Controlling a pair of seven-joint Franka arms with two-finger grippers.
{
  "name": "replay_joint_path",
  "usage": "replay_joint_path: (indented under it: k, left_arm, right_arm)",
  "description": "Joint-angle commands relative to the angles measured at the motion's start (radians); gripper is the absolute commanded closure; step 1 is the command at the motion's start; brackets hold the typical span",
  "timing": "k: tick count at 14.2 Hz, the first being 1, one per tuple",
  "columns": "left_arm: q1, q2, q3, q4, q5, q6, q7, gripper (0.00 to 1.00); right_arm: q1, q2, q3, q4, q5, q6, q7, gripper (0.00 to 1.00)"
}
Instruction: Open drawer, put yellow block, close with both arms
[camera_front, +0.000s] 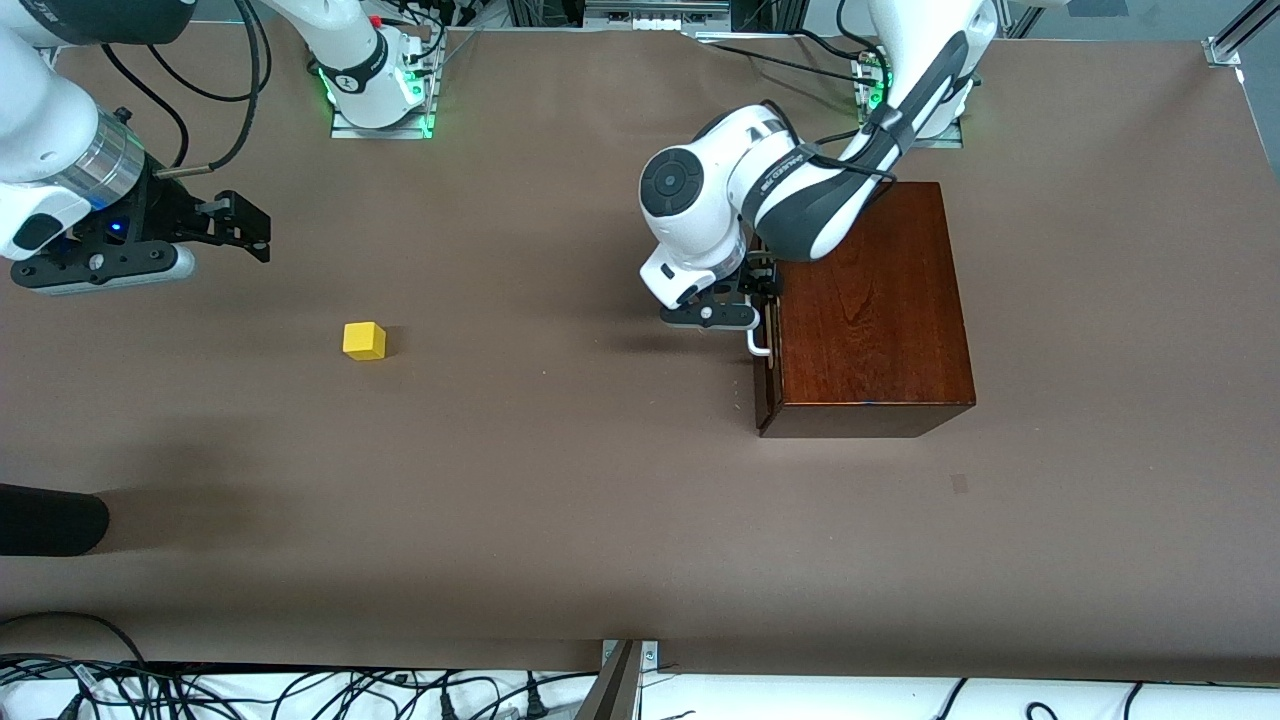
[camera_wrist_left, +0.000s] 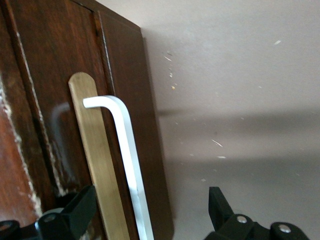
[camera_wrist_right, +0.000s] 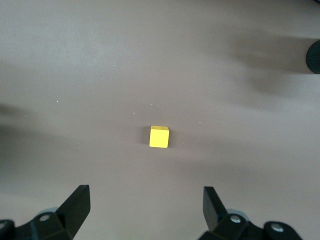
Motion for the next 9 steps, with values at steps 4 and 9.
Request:
replay_joint_path:
  k: [4, 9]
  left_arm:
    - [-0.038, 0.039, 0.006, 0.003, 0.061, -0.003, -0.076, 0.0]
    - [-0.04, 0.058, 0.006, 0.003, 0.087, 0.002, -0.096, 0.0]
  right_arm:
    - [-0.006, 0.003, 0.004, 0.016, 0.017, -0.003, 0.01, 0.0]
    - [-0.006, 0.005, 0.004, 0.016, 0.015, -0.006, 0.008, 0.0]
